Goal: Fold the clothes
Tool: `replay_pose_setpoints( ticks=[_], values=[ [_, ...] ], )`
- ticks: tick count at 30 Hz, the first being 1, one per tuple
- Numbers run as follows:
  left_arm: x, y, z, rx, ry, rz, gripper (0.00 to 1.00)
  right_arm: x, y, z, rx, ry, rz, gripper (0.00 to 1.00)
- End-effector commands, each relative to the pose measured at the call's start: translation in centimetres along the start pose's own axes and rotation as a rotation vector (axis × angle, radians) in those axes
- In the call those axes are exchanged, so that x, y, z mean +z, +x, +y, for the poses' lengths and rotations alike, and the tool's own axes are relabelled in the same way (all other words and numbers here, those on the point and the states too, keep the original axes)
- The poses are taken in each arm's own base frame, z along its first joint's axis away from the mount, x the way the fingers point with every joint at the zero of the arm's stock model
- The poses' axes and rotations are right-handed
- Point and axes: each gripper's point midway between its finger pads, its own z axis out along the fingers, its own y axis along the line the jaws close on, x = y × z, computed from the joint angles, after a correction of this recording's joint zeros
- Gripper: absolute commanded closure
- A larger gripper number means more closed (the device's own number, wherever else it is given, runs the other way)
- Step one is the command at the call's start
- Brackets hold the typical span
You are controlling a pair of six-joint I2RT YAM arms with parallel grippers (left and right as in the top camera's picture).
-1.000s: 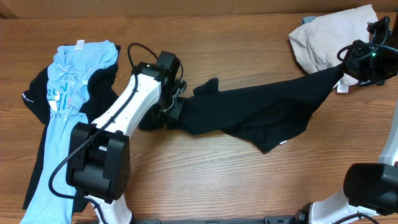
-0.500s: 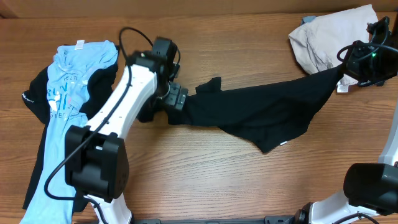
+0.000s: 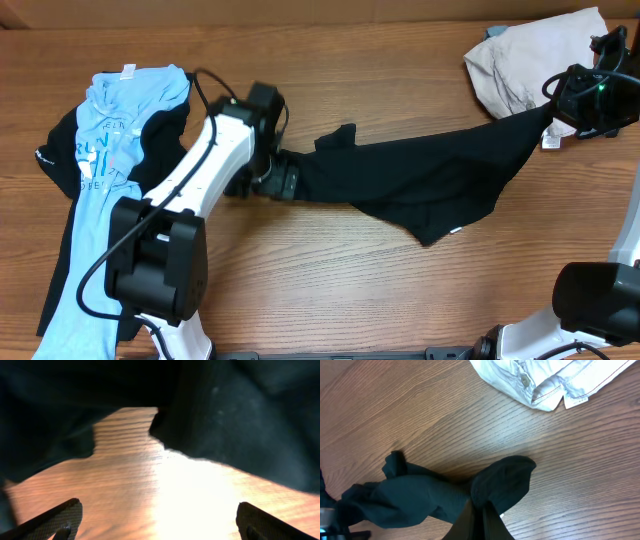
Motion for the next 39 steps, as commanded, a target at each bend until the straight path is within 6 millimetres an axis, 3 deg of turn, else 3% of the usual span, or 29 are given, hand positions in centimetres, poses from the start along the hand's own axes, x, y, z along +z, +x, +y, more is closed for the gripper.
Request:
replay_pose_setpoints(
  ticks=[1, 7, 10, 22, 24, 26, 29, 31, 35, 39],
  values=[
    [1.6, 0.0, -1.2, 0.0, 0.04, -0.025, 0.0, 0.0, -0.2, -0.2, -0.007, 0.01, -0.007, 0.96],
    [3.1, -2.1, -2.1, 0.03, 0.073, -0.137, 0.05, 0.0, -0.2, -0.2, -0.007, 0.01, -0.006, 0.96],
    [3.8, -2.8, -2.2, 0.032, 0.081, -0.176, 0.13, 0.0, -0.2, -0.2, -0.007, 0.01, -0.005, 0.96],
    [5.7, -1.6, -1.9, 0.03, 0.075, -0.162, 0.39, 0.0, -0.2, -0.2, -0.007, 0.01, -0.006, 0.96],
    [5.7, -1.9, -1.9, 0.031, 0.077, -0.173, 0.5, 0.0, -0.2, -0.2, -0.007, 0.01, -0.006, 0.96],
    [5.6, -2.1, -1.9, 0.03, 0.08, -0.184, 0.71, 0.0, -0.2, -0.2, -0.007, 0.01, -0.005, 0.96],
    [5.6, -2.3, -2.0, 0.03, 0.081, -0.19, 0.94, 0.0, -0.1, -0.2, -0.006, 0.01, -0.003, 0.96],
    [5.6, -2.3, -2.0, 0.03, 0.081, -0.189, 0.96, 0.0, -0.1, -0.2, -0.006, 0.011, -0.002, 0.96],
    [4.6, -2.5, -1.8, 0.024, 0.079, -0.181, 0.96, 0.0, -0.1, -0.2, -0.006, 0.011, -0.002, 0.96],
    [0.6, -3.8, -1.3, 0.0, 0.077, -0.179, 0.96, 0.0, -0.2, -0.2, -0.007, 0.01, -0.006, 0.96]
  ],
)
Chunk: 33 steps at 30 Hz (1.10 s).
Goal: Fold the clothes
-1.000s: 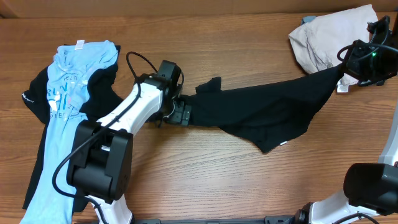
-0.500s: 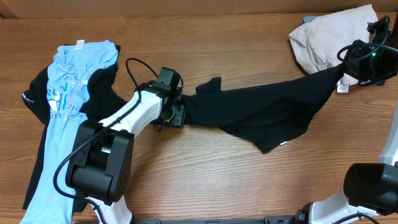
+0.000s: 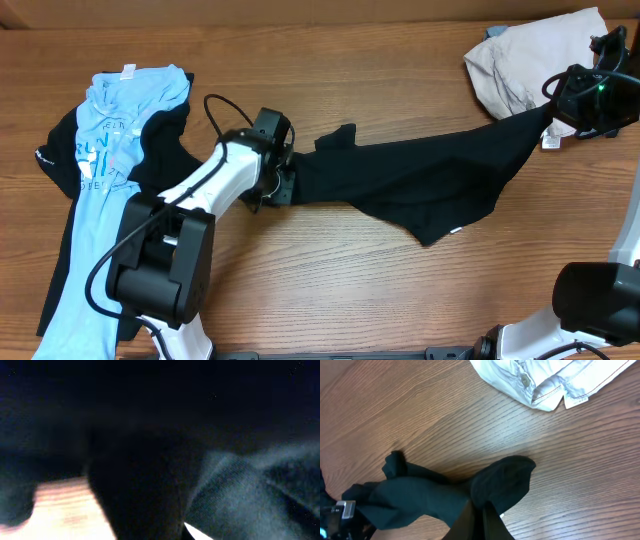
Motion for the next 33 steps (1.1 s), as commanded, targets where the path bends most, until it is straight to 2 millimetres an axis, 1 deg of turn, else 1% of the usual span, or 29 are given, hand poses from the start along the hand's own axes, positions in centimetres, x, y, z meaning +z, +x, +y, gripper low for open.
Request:
replay_pose_setpoints(
  ticks=[1, 3, 6, 8, 10, 11, 12, 13, 14, 17, 20, 23, 26, 29, 33],
  values=[
    [-4.7, -3.7, 0.3, -0.024, 0.006, -0.079, 0.96, 0.0, -0.2, -0.2, -0.007, 0.01, -0.007, 0.96],
    [-8.0, -5.2, 0.6, -0.019, 0.008, -0.11, 0.96, 0.0, -0.2, -0.2, -0.008, 0.009, -0.008, 0.96],
    [-14.1, -7.5, 1.2, -0.004, 0.002, -0.189, 0.96, -0.6, -0.2, 0.0, -0.012, 0.003, -0.024, 0.96],
    [-18.4, -8.7, 1.8, -0.012, -0.017, -0.26, 0.96, -1.7, -0.4, 0.4, -0.02, -0.002, -0.053, 0.96],
    [-22.7, -9.4, 2.6, -0.027, -0.05, -0.337, 0.96, -3.3, -0.6, 1.0, -0.034, -0.016, -0.099, 0.96],
    [-25.2, -9.6, 3.1, -0.035, -0.069, -0.385, 0.96, -4.4, -0.7, 1.3, -0.043, -0.021, -0.13, 0.96],
    [-27.9, -9.6, 3.6, -0.045, -0.091, -0.439, 0.96, -6.0, -0.8, 1.8, -0.055, -0.027, -0.175, 0.96],
    [-29.4, -9.6, 3.9, -0.05, -0.105, -0.472, 0.96, -6.9, -0.8, 2.0, -0.062, -0.03, -0.198, 0.96],
    [-32.7, -9.2, 4.5, -0.063, -0.138, -0.542, 0.96, -9.1, -0.7, 2.6, -0.077, -0.037, -0.254, 0.96],
    [-38.1, -7.8, 5.5, -0.091, -0.198, -0.667, 0.96, -13.4, 0.0, 3.6, -0.105, -0.043, -0.362, 0.96],
    [-43.2, -5.3, 6.4, -0.124, -0.253, -0.799, 0.96, -17.7, 1.3, 4.2, -0.127, -0.034, -0.466, 0.96],
    [-47.1, -2.9, 7.0, -0.155, -0.286, -0.92, 0.96, -21.5, 3.1, 4.5, -0.144, -0.021, -0.567, 0.96],
    [-50.2, -0.4, 7.4, -0.185, -0.298, -1.019, 0.96, -25.6, 5.4, 4.5, -0.148, 0.005, -0.689, 0.96],
    [-52.2, 2.1, 7.8, -0.214, -0.315, -1.083, 0.96, -28.9, 7.9, 4.6, -0.158, 0.013, -0.797, 0.96],
    [-53.9, 4.6, 7.8, -0.22, -0.306, -1.14, 0.96, -32.5, 10.9, 4.6, -0.17, 0.017, -0.929, 0.96]
  ],
)
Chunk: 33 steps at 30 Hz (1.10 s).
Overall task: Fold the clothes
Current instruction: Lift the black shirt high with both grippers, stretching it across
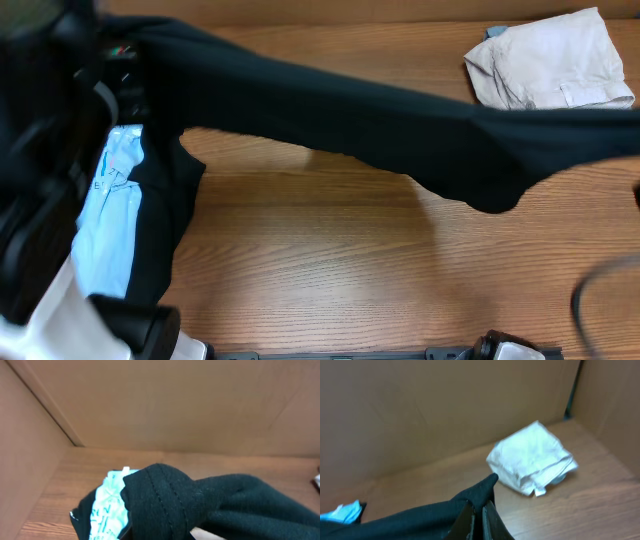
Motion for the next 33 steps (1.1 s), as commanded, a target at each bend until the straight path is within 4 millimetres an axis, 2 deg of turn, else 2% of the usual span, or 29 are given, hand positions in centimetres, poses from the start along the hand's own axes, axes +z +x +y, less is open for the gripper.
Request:
replay_pose_setpoints(
  ticks=[1, 8, 13, 16, 18, 21, 25, 29, 33],
  values=[
    [-3.1, -0.7, 2.2, -0.023, -0.063, -0.075, 0.96, -3.9, -1.0, -0.7, -0.005, 0.069, -0.13, 0.96],
    [-7.8, -1.0, 3.5, -0.056, -0.049, -0.176, 0.96, -11.1, -1.8, -1.0, 0.025, 0.131, -0.336, 0.96],
    [-11.6, -0.7, 4.6, -0.079, -0.04, -0.245, 0.96, -15.7, -2.0, -0.2, 0.015, 0.113, -0.462, 0.96],
    [-12.9, -0.4, 4.9, -0.09, -0.027, -0.268, 0.96, -17.5, -1.9, 0.1, 0.011, 0.103, -0.513, 0.96],
    [-12.9, -0.4, 4.9, -0.093, -0.025, -0.265, 0.96, -17.5, -1.9, 0.1, 0.011, 0.101, -0.514, 0.96],
    [-11.2, 0.1, 4.5, -0.075, -0.033, -0.209, 0.96, -16.0, -1.9, 0.1, 0.012, 0.098, -0.468, 0.96],
    [-6.7, 1.9, 3.4, -0.033, -0.054, -0.05, 0.96, -11.6, -1.6, -0.3, 0.015, 0.094, -0.338, 0.96],
    [-1.1, 4.8, 2.2, -0.001, -0.089, 0.147, 0.96, -5.5, -0.5, -0.2, 0.009, 0.045, -0.169, 0.96],
    [5.1, 8.6, 0.8, 0.036, -0.126, 0.358, 0.96, 2.4, 1.9, -0.4, 0.029, -0.013, 0.034, 0.96]
  ],
)
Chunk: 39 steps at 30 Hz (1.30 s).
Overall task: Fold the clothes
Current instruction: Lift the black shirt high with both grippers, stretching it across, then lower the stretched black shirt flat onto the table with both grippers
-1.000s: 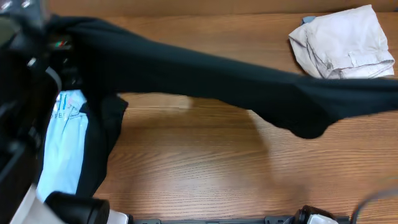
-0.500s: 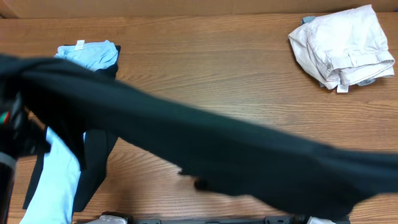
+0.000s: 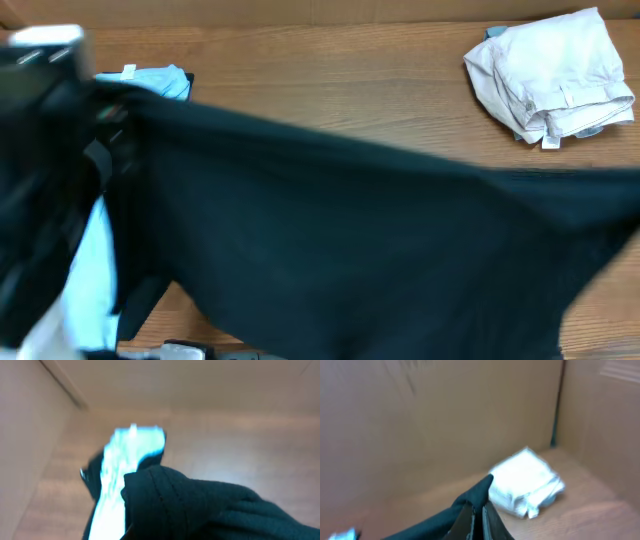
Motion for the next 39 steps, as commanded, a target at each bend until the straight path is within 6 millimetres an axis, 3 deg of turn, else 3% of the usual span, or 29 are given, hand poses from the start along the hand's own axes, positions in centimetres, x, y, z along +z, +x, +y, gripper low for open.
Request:
replay_pose_setpoints(
  ticks=[1, 8, 14, 17, 21, 25, 28, 34, 39],
  values=[
    [5.3, 1.5, -0.5, 0.004, -0.074, 0.151, 0.96, 6.5, 2.8, -0.3, 0.018, -0.037, 0.179, 0.96],
    [18.4, 4.0, -4.2, 0.077, -0.113, 0.36, 0.96, 22.2, 10.8, -1.0, 0.053, -0.118, 0.504, 0.96],
    [30.5, 4.5, -6.7, 0.06, -0.127, 0.358, 0.96, 35.7, 18.6, 0.8, 0.024, -0.175, 0.652, 0.96],
    [36.3, 5.0, -7.2, 0.032, -0.135, 0.328, 0.96, 40.8, 22.0, 2.0, 0.034, -0.195, 0.665, 0.96],
    [41.7, 6.1, -7.2, 0.004, -0.143, 0.305, 0.96, 44.6, 25.0, 3.0, 0.06, -0.207, 0.666, 0.96],
    [43.2, 6.7, -6.6, -0.008, -0.148, 0.31, 0.96, 44.8, 25.8, 3.0, 0.078, -0.202, 0.686, 0.96],
    [42.9, 6.5, -5.9, -0.015, -0.155, 0.314, 0.96, 43.2, 25.8, 3.2, 0.095, -0.198, 0.741, 0.96],
    [40.3, 7.8, -5.3, 0.046, -0.109, 0.442, 0.96, 37.0, 24.6, 3.8, 0.125, -0.211, 0.866, 0.96],
    [38.9, 11.0, -4.9, 0.124, -0.07, 0.592, 0.96, 32.2, 27.1, 1.4, 0.116, -0.064, 1.059, 0.96]
  ],
)
